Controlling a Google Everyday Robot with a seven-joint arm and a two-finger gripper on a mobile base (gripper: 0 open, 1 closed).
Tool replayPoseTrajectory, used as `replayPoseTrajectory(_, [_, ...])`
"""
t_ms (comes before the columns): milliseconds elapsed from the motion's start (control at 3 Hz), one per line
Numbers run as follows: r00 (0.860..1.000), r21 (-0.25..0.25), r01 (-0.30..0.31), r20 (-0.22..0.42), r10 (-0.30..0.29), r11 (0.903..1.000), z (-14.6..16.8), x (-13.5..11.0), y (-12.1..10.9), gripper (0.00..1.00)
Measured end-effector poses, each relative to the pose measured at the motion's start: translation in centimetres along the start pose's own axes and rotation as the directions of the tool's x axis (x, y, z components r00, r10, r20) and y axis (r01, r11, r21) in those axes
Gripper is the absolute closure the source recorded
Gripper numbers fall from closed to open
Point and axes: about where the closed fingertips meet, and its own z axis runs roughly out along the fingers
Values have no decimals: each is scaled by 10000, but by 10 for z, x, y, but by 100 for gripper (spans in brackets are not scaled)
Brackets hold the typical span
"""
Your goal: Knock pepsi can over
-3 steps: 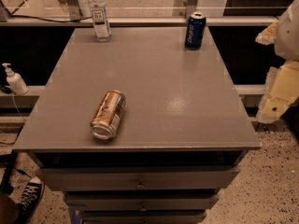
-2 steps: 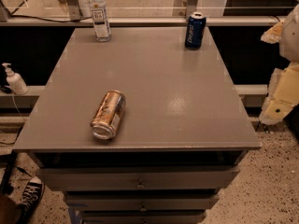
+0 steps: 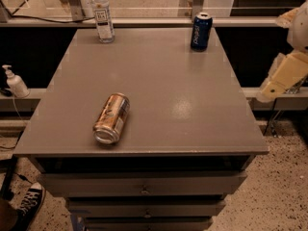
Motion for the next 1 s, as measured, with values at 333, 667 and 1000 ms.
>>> replayPoseTrajectory(333, [9890,228,-939,1172,906,9953,38,2,-54,0])
replayPoseTrajectory(667, [9493,-14,-2079,2409,2021,9781,81,3,-97,0])
replayPoseTrajectory(1000, [8885,-454,-2833,3635,2800,9580,121,-4,-130,0])
